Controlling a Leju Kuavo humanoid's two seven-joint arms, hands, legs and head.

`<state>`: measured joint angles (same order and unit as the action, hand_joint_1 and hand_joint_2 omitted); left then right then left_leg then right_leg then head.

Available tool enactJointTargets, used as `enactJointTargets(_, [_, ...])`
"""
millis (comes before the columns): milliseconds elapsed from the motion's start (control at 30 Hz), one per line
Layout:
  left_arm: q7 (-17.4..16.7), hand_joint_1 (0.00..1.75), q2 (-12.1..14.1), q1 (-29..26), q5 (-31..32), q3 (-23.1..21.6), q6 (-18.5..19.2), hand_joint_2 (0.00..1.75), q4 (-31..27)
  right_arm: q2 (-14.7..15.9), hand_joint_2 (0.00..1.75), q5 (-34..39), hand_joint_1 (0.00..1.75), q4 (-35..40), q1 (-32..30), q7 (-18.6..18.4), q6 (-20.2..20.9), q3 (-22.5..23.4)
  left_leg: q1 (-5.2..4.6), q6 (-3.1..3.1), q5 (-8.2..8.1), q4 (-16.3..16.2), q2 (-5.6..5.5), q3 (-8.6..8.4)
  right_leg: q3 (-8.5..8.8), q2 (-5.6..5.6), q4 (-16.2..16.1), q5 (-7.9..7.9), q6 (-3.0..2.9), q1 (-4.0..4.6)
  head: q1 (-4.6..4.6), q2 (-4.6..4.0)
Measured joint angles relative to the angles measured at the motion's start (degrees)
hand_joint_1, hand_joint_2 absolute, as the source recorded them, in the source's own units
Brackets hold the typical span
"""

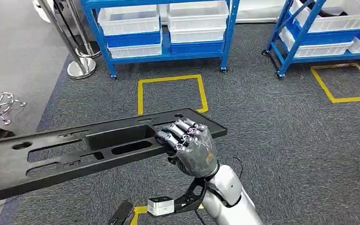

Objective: Take the parts from the cabinet and place them on the table.

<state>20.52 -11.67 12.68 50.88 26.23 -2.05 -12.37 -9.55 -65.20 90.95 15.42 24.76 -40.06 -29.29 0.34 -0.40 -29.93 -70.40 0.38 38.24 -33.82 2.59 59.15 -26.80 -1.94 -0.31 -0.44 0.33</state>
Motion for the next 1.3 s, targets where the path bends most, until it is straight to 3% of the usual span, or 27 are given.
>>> enactJointTargets(33, [0.1, 0.00, 0.0, 0.0, -0.1, 0.0, -0.1, 0.00, 0.0, 0.0, 1.75, 0.0, 1.75, 0.0, 0.0, -0.1, 0.0, -0.1, -0.01, 0.32, 2.27, 4.8, -0.61, -2.80, 0.02, 0.60, 0.1, 0.06, 0.09, 0.03, 0.00, 0.00])
enactJointTargets(67, [0.1, 0.00, 0.1, 0.1, -0.1, 0.0, -0.1, 0.00, 0.0, 0.0, 1.75, 0.1, 1.75, 0.0, 0.2, -0.2, 0.0, -0.3, -0.03, 0.84, 3.71, 10.3, -2.97, -5.55, -0.04, 1.05, 0.1, 0.11, 0.17, -0.15, 0.02, 0.00])
enactJointTargets(100, [0.2, 0.00, 0.4, 0.1, -0.1, 0.0, -0.1, 0.00, 0.0, 0.0, 1.75, 0.1, 1.75, 0.0, 0.4, -0.3, 0.0, -0.3, 0.10, 1.19, 2.74, 11.6, -5.26, -6.86, -0.45, 1.37, 0.1, 0.33, 0.55, -0.07, 0.06, 0.00])
enactJointTargets(200, [0.4, 0.00, 0.4, 0.0, -0.2, -0.1, -0.1, 0.00, 0.0, 0.0, 1.75, 0.1, 1.75, 0.0, 0.6, -0.5, 0.0, -0.5, -0.40, 1.19, 2.94, 12.7, -3.99, -6.81, -0.98, 3.20, -0.2, 1.12, 1.76, -0.76, -0.09, 0.00])
enactJointTargets(233, [0.4, 0.00, 0.4, 0.2, -0.2, -0.1, -0.1, 0.00, 0.0, 0.0, 1.75, 0.1, 1.75, 0.1, 0.7, -0.5, 0.0, -0.5, -0.15, 1.55, 3.36, 13.6, -3.17, -7.10, -0.99, 3.91, -0.4, 1.37, 2.24, -0.42, -0.07, 0.00])
enactJointTargets(300, [0.5, 0.00, 0.4, 0.4, -0.3, -0.3, -0.1, 0.00, 0.0, 0.2, 1.75, 0.1, 1.75, 0.2, 0.9, -0.5, 0.0, -0.5, 0.23, 2.34, 4.04, 14.8, -1.74, -7.49, -2.34, -0.19, 2.4, -0.90, 2.42, -0.05, 0.06, 0.00])
enactJointTargets(333, [0.5, 0.00, 0.4, 0.4, -0.3, -0.3, -0.2, 0.00, 0.0, 0.2, 1.75, 0.1, 1.75, 0.2, 1.1, -0.5, 0.0, -0.6, 0.15, 2.41, 4.10, 14.8, -0.97, -7.38, -4.46, -1.40, 6.6, -3.35, 2.63, -0.10, 0.00, 0.00])
enactJointTargets(400, [0.5, 0.00, 0.5, 0.2, -0.5, -0.3, -0.3, 0.00, 0.0, 0.4, 1.75, 0.1, 1.75, 0.1, 1.0, -0.6, 0.0, -0.7, 0.04, 2.50, 4.02, 14.6, 0.43, -7.28, -8.19, -1.99, 14.3, -6.40, 3.02, -0.34, 0.02, 0.00])
enactJointTargets(433, [0.5, 0.00, 0.5, 0.2, -0.5, -0.3, -0.5, 0.00, 0.0, 0.6, 1.75, 0.1, 1.75, 0.1, 1.1, -0.8, 0.0, -0.7, 0.04, 2.47, 3.96, 14.4, 1.25, -7.10, -9.33, -2.11, 16.4, -6.42, 3.22, -0.49, -0.02, 0.00])
enactJointTargets(467, [0.6, 0.00, 0.5, 0.2, -0.8, -0.3, -0.6, 0.00, 0.0, 0.8, 1.75, 0.1, 1.75, 0.0, 1.1, -0.9, 0.0, -0.8, 0.07, 2.41, 3.84, 14.1, 1.85, -6.98, -8.87, -2.34, 15.3, -5.10, 3.35, -0.61, 0.04, 0.00])
enactJointTargets(533, [0.7, 0.00, 0.5, 0.2, -1.4, -0.3, -0.8, 0.00, 0.0, 1.0, 1.75, 0.3, 1.75, -0.2, 1.6, -1.1, 0.0, -1.2, 0.16, 2.11, 3.32, 13.4, 3.07, -6.87, -4.48, -3.36, 7.2, -0.45, 3.38, -0.77, 0.02, 0.00])
enactJointTargets(567, [0.8, 0.00, 0.5, 0.2, -1.6, -0.3, -0.8, 0.00, 0.0, 1.0, 1.75, 0.3, 1.75, -0.2, 1.9, -1.2, 0.0, -1.6, 0.16, 1.80, 2.90, 12.8, 3.57, -6.86, -1.68, -5.18, 2.2, 1.33, 3.27, -0.75, 0.02, 0.00])
enactJointTargets(600, [0.9, 0.00, 0.5, 0.1, -1.7, -0.3, -0.9, 0.00, 0.0, 1.1, 1.75, 0.3, 1.75, -0.3, 2.4, -1.5, 0.0, -1.8, -0.32, 1.32, 2.55, 12.4, 3.98, -6.56, -1.34, -6.76, 1.3, 0.03, 2.79, 0.06, 0.02, 0.00])
enactJointTargets(633, [0.9, 0.00, 0.5, -0.1, -1.9, -0.3, -1.0, 0.00, 0.0, 1.1, 1.75, 0.3, 1.75, -0.3, 2.6, -1.8, 0.0, -2.1, -0.48, 1.01, 2.32, 12.0, 4.36, -6.48, -1.61, -5.74, 1.0, 0.50, 2.18, -0.26, -0.07, 0.00])
enactJointTargets(733, [0.9, 0.00, 0.4, -0.5, -2.3, -0.2, -1.2, 0.00, 0.0, 1.5, 1.75, 0.2, 1.75, -0.3, 2.8, -2.4, 0.0, -2.1, -0.29, 0.30, 2.25, 12.2, 5.70, -6.77, -1.96, -4.23, 1.0, 0.60, 1.31, 0.01, -0.02, 0.00])
enactJointTargets(767, [0.9, 0.00, 0.3, -0.6, -2.2, -0.2, -1.2, 0.00, 0.0, 1.6, 1.75, 0.1, 1.75, -0.1, 2.8, -2.4, 0.0, -2.2, -0.02, -0.17, 1.50, 11.5, 4.96, -6.49, -1.86, -3.65, 0.7, 0.90, 0.85, -0.38, -0.03, 0.00])
enactJointTargets(800, [0.9, 0.00, 0.3, -0.7, -2.2, -0.2, -1.3, 0.00, 0.0, 1.7, 1.75, 0.1, 1.75, 0.1, 2.9, -2.2, 0.0, -2.3, 0.14, -0.40, -0.22, 9.6, 2.81, -5.80, -1.97, -3.22, 0.7, 1.03, 0.65, -0.42, -0.02, 0.00])
enactJointTargets(833, [0.9, 0.00, 0.3, -0.7, -2.1, -0.2, -1.4, 0.00, 0.0, 1.7, 1.75, 0.2, 1.75, 0.3, 3.0, -1.9, 0.0, -2.3, 0.23, -0.52, -2.50, 6.1, 1.61, -4.33, -2.09, -2.77, 0.7, 1.14, 0.45, -0.41, -0.05, 0.00])
enactJointTargets(900, [0.9, 0.00, 0.3, -1.2, -2.1, -0.2, -1.5, 0.00, 0.0, 1.7, 1.75, -0.1, 1.75, 0.7, 2.9, -1.9, 0.0, -2.3, 0.26, -0.69, -6.24, -2.4, 0.53, -0.55, -2.28, -1.46, 0.7, 1.24, 0.22, -0.23, -0.05, 0.00])
enactJointTargets(933, [0.9, 0.00, 0.3, -1.3, -2.1, -0.2, -1.5, 0.00, 0.0, 1.8, 1.75, -0.4, 1.75, 0.7, 2.9, -1.9, 0.0, -2.3, 0.26, -0.68, -6.61, -4.7, 0.33, 0.57, -2.34, -0.80, 0.7, 1.28, 0.16, -0.15, -0.05, 0.00])
enactJointTargets(967, [0.9, 0.00, 0.3, -1.4, -2.2, -0.2, -1.5, 0.00, 0.0, 1.9, 1.75, -0.8, 1.75, 0.9, 2.7, -1.9, 0.0, -2.3, 0.25, -0.52, -5.43, -4.4, 0.20, 0.56, -2.34, 0.06, 0.8, 1.31, 0.15, -0.06, -0.05, 0.00])
enactJointTargets(1033, [1.0, 0.00, 0.3, -1.1, -2.3, -0.2, -1.5, 0.00, 0.0, 2.1, 1.75, -0.9, 1.75, 1.3, 2.6, -1.5, 0.0, -2.3, 0.21, 0.18, -0.69, 2.5, -0.46, -2.50, -2.28, 1.61, 1.0, 1.33, 0.18, 0.07, -0.05, 0.00])
enactJointTargets(1067, [1.2, 0.00, 0.3, -1.0, -2.3, -0.2, -1.5, 0.00, 0.0, 2.1, 1.75, -0.8, 1.75, 1.7, 2.6, -1.4, 0.0, -2.3, 0.12, 0.82, 2.34, 8.2, -2.52, -5.04, -2.24, 2.35, 1.1, 1.34, 0.20, 0.09, -0.05, 0.00])
enactJointTargets(1100, [1.5, 0.00, 0.4, -0.9, -2.4, -0.2, -1.5, 0.00, 0.0, 2.1, 1.75, -0.7, 1.75, 2.0, 2.6, -1.3, 0.0, -2.3, 0.28, 1.32, 2.04, 10.3, -5.48, -5.98, -2.37, 2.67, 1.0, 1.48, 0.42, -0.10, 0.04, 0.00])
enactJointTargets(1233, [2.0, 0.00, 0.4, -0.5, -2.8, 0.0, -0.9, 0.00, 0.0, 2.2, 1.75, -0.7, 1.75, 3.0, 2.4, -0.9, 0.0, -2.0, -0.16, 1.65, 2.19, 11.9, -3.91, -6.55, -3.29, 5.33, 0.5, 2.59, 2.13, -0.59, -0.04, 0.00])
enactJointTargets(1267, [2.1, 0.00, 0.3, -0.4, -2.9, 0.0, -0.9, 0.00, 0.0, 2.3, 1.75, -0.7, 1.75, 3.3, 2.3, -0.8, 0.0, -1.9, 0.68, 2.08, 2.99, 13.5, -2.89, -7.09, -3.31, 5.30, 0.7, 2.50, 2.41, -0.21, -0.05, 0.00])
enactJointTargets(1300, [2.1, 0.00, 0.3, -0.3, -2.9, 0.0, -0.8, 0.00, 0.0, 2.4, 1.75, -0.7, 1.75, 3.5, 2.3, -0.8, 0.0, -1.9, 0.41, 2.24, 3.32, 14.0, -1.99, -7.39, -3.86, 1.94, 1.8, 1.52, 2.47, 0.10, -0.02, 0.00])
